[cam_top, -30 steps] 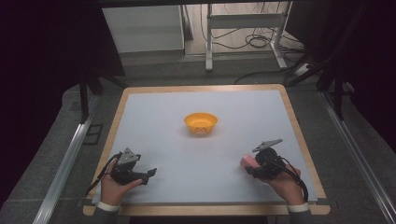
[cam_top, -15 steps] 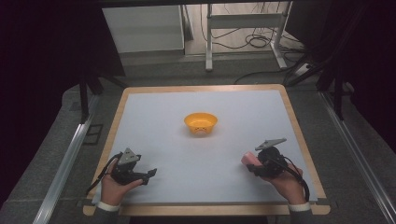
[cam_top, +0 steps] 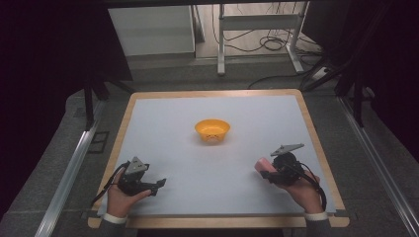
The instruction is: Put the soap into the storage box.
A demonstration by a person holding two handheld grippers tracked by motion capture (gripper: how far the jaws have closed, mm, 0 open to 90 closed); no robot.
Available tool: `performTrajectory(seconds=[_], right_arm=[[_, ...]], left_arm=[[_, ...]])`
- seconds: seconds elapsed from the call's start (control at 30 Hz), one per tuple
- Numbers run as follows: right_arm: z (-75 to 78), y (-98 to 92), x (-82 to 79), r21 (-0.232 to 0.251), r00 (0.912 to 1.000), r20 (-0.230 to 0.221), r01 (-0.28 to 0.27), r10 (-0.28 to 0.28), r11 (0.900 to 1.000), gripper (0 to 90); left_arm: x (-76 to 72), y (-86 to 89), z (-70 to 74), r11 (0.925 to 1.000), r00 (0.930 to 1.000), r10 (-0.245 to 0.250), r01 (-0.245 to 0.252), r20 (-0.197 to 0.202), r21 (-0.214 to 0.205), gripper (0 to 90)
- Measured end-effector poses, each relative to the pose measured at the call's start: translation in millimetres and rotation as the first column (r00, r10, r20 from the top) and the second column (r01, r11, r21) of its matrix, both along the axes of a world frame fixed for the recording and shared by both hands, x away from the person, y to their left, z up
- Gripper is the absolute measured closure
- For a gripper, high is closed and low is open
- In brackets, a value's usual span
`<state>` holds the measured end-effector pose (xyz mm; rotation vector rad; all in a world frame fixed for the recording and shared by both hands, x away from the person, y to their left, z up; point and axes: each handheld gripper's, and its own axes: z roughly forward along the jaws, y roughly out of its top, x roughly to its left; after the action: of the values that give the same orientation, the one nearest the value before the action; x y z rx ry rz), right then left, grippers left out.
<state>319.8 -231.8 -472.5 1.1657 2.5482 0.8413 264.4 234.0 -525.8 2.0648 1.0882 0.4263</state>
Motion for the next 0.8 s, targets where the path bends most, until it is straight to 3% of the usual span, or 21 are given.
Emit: performTrajectory(seconds=[0.8], right_arm=[[22.8, 13.2, 32.1, 0.012, 0.9983, 0.055, -0.020, 0.019, 0.9997, 59.6]], left_arm=[[-2.1, 3.8, 3.3, 0.9999, 0.9999, 0.007, -0.007, 0.010, -0.010, 14.0]])
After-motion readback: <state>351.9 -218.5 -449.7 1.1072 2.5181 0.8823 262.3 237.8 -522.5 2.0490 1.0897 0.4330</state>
